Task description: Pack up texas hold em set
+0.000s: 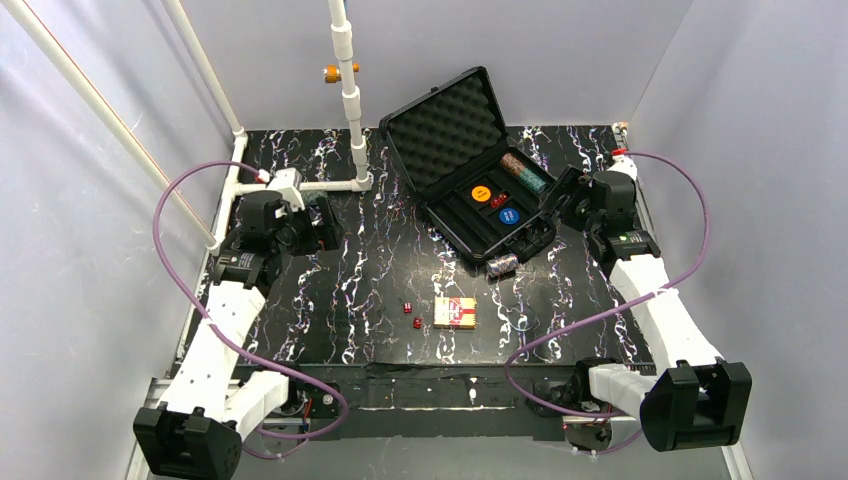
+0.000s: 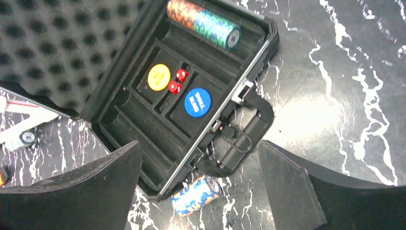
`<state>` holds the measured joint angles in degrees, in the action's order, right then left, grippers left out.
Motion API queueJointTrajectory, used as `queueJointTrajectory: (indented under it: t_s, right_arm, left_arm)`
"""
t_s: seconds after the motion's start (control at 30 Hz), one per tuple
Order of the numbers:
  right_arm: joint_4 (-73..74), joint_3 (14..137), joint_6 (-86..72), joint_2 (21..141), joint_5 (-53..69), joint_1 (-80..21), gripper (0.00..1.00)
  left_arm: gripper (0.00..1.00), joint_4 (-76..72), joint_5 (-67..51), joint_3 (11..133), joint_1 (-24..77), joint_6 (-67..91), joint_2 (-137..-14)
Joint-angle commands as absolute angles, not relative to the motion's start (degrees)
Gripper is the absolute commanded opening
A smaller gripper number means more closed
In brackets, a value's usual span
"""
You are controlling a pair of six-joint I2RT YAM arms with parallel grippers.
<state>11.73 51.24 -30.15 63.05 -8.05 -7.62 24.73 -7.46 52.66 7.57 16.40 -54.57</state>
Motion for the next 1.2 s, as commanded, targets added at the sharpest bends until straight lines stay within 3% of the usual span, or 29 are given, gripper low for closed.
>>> queueJointTrajectory:
  t_s: [0.0,0.37,0.63,1.17]
  right_arm:
    - [15.82,52.07,-32.26,62.04,-5.67,-7.54,0.98]
    - [25.61,56.07,-22.87,65.91,12.35,-10.95,0.98]
    - [32.58,61.87,-15.2,72.86,1.22,-23.58,0.98]
    - [36.38,64.88,-6.81,83.68,-4.31,-29.18,0.98]
  left_arm:
    - [0.98,26.22,-9.92,55.22,10.19,15.38,-55.7]
    - [0.97,27.77,-12.4,57.23,14.11,13.54,-59.38]
    - [0.95,27.99,-13.14,57.84,14.11,13.62,-60.16]
    - [0.95,27.81,-14.24,57.7,14.37,14.06,-59.74]
